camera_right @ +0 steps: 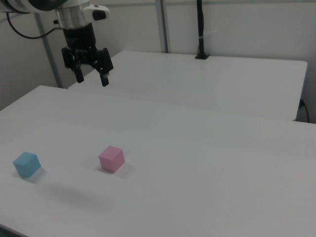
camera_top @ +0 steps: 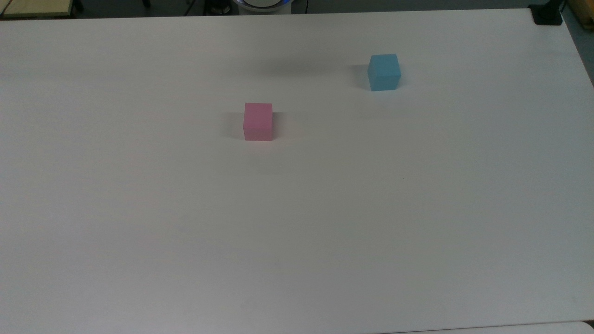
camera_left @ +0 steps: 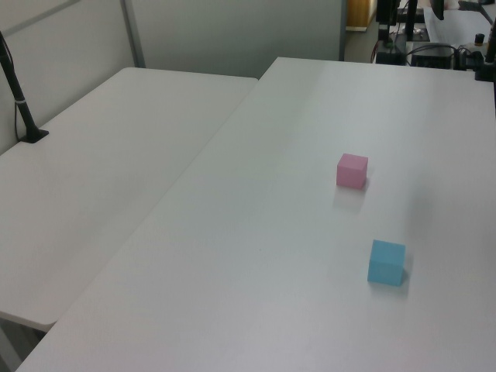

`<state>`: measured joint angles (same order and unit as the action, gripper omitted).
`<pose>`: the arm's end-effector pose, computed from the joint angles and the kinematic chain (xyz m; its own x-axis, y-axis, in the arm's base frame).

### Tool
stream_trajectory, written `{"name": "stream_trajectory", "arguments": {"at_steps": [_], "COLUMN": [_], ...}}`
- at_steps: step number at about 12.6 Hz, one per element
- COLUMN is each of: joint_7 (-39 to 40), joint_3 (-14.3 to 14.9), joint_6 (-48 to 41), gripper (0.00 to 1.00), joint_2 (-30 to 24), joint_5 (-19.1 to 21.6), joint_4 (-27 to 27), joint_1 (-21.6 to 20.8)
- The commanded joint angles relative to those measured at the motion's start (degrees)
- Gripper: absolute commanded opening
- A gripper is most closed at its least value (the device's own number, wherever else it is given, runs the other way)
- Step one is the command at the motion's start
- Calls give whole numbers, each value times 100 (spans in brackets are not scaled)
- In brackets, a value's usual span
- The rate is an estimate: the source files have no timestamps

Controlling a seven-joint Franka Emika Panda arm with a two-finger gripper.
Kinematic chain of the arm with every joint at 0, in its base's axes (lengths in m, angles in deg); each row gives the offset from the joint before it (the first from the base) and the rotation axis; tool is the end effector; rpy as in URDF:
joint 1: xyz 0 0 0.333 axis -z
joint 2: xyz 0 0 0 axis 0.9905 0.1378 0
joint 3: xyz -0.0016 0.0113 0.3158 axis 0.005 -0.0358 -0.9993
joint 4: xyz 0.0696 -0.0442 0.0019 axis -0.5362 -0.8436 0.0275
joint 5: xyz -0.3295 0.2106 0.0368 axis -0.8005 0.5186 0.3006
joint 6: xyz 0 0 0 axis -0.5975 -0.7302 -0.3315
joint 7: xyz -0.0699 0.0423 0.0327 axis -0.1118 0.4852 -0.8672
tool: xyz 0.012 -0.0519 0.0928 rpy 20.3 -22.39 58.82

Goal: Put blue cube on pink cube
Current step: 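Move the open gripper over toward the blue cube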

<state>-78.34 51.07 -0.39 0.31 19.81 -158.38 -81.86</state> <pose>0.5358 -0.0199 0.6563 0.9995 0.0292 -0.0103 0.0296 -0.9989 0.0365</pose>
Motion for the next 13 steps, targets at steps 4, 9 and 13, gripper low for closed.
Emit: {"name": "stream_trajectory", "arguments": {"at_steps": [4,9,13], "joint_7": [169,168,81], "joint_3": [87,79,26], "joint_6": [-9,0,-79], "gripper": [100,100,100], "joint_2": [203,194,1], "joint_5": [78,78,105], "joint_4": [-102,-102,-93], "joint_1": [31,-4,-581]}}
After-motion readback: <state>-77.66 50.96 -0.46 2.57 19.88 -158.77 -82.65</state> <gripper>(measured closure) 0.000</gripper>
